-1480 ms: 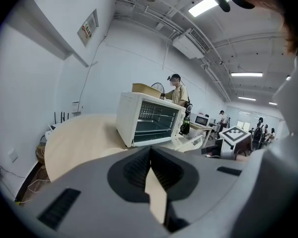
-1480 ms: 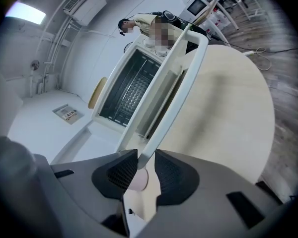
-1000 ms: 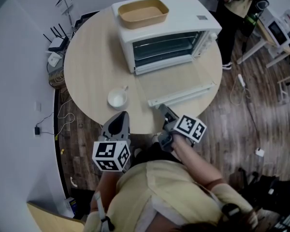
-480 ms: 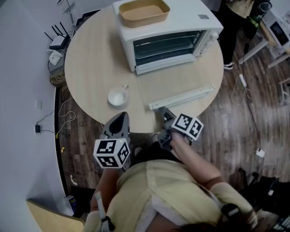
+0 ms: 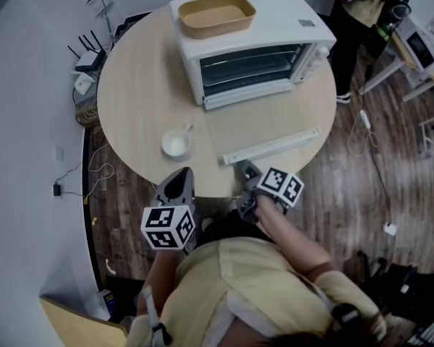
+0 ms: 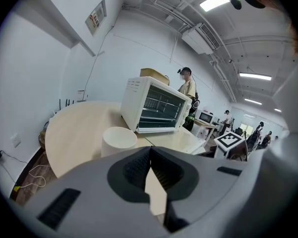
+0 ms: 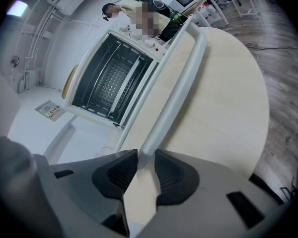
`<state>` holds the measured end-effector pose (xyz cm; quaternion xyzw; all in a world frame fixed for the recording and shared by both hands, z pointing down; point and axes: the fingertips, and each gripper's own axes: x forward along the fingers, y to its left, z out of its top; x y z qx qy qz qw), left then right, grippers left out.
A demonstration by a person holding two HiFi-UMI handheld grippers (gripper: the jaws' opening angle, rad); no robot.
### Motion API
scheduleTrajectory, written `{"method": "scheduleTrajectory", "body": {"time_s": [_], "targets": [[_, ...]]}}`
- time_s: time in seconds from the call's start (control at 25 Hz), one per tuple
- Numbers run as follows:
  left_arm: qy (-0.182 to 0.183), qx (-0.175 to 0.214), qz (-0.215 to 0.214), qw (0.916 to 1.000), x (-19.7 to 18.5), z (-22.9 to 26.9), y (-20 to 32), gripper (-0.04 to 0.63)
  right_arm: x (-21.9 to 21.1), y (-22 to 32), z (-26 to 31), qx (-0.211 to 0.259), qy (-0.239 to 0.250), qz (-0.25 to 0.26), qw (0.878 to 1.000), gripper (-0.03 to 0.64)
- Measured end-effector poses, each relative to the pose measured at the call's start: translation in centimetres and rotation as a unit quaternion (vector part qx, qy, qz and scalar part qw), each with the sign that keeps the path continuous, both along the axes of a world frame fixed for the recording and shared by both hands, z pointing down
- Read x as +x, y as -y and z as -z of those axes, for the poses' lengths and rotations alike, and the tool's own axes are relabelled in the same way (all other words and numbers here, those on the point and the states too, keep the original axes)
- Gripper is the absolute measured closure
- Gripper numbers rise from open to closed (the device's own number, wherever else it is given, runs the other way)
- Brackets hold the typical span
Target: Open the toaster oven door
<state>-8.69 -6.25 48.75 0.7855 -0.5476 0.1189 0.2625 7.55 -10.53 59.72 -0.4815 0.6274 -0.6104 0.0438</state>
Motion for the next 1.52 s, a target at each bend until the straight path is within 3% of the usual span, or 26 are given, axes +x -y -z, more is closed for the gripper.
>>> {"method": "scheduleTrajectory", "body": {"time_s": [0.92, 1.52], "targets": [[-0.016, -0.013, 0.003, 0.9998, 0.4, -0.6, 0.0, 0.592, 0.2, -0.3, -1.1, -0.063, 0.052, -0.03, 0.996, 0.531], [-0.019, -0.014, 0.003, 0.9997, 0.2, -0.7, -0.2, 0.592, 1.1, -1.1, -0.8, -0.061, 0.039, -0.028, 0.997, 0.537]]}}
